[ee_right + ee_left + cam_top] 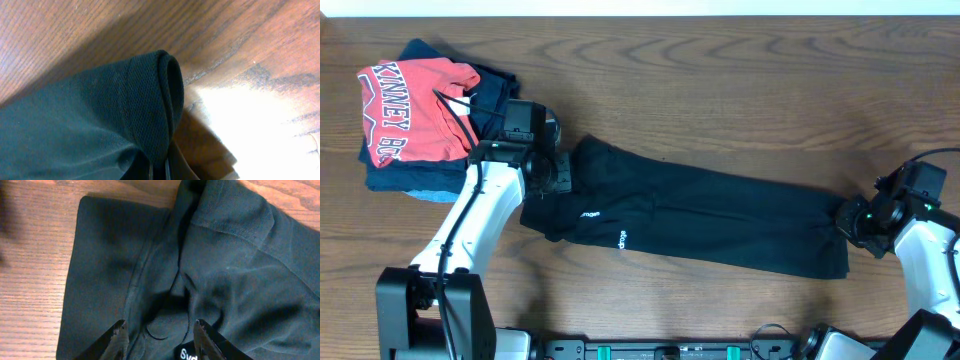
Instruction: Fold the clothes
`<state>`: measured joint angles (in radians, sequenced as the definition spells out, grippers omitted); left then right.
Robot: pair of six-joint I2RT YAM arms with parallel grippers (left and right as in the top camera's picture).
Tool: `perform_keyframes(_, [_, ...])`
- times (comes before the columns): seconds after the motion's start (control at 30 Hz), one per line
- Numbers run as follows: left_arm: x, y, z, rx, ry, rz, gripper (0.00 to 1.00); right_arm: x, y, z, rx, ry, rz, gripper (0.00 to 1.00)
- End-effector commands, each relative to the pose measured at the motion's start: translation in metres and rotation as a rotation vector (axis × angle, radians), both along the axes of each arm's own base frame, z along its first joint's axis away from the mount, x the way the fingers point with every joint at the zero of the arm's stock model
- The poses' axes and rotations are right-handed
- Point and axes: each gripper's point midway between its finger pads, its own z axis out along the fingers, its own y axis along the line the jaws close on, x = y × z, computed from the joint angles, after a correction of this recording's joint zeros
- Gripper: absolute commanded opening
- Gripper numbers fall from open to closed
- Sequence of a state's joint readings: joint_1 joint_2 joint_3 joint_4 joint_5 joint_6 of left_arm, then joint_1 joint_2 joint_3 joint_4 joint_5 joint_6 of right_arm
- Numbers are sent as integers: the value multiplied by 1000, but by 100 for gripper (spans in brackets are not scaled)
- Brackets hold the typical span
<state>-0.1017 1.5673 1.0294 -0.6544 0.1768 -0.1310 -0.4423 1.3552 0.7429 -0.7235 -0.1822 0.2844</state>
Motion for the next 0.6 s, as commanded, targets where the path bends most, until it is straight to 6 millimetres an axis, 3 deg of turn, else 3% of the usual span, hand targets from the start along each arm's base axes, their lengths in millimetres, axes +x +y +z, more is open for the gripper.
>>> perform_keyframes(0.0, [6, 2, 10, 1, -30, 6, 44, 12, -8, 20, -27, -42, 10, 1])
perform_keyframes(0.27, [5, 2, 30, 0, -39, 7, 44, 32, 36, 69, 66, -101, 200, 1])
perform_keyframes(0.57, [-3, 2, 66, -8, -113, 7, 44, 39, 109, 52, 53, -20, 306, 1])
